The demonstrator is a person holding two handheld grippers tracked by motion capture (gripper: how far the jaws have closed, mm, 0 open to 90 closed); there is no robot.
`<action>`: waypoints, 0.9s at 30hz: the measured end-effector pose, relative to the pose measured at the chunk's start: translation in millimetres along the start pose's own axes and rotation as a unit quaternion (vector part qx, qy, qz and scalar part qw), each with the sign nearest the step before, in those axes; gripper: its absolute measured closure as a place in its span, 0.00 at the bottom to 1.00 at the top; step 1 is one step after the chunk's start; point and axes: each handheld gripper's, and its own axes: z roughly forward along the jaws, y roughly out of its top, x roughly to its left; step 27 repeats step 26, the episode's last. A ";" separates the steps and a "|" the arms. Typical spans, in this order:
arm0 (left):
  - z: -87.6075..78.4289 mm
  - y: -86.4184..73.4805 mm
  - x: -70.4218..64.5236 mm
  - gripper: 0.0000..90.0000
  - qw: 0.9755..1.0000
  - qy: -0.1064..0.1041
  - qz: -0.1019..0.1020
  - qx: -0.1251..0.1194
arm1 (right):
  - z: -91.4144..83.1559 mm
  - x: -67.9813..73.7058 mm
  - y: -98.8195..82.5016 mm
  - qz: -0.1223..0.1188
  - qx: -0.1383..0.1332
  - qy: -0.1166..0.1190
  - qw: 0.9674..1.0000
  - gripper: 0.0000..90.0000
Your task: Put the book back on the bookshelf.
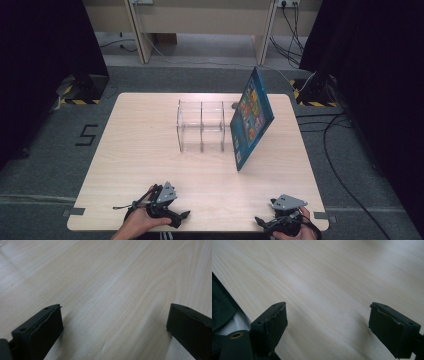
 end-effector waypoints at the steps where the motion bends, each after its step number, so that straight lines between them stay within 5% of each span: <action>1: 0.0 0.0 -0.1 0.00 1.000 0.001 0.000 0.000 | 0.7 0.5 -0.1 -0.003 0.003 0.000 1.000 0.18; 27: 0.0 0.0 0.0 0.00 1.000 0.000 0.000 0.000 | 2.9 1.5 -0.6 -0.010 0.013 -0.001 1.000 0.17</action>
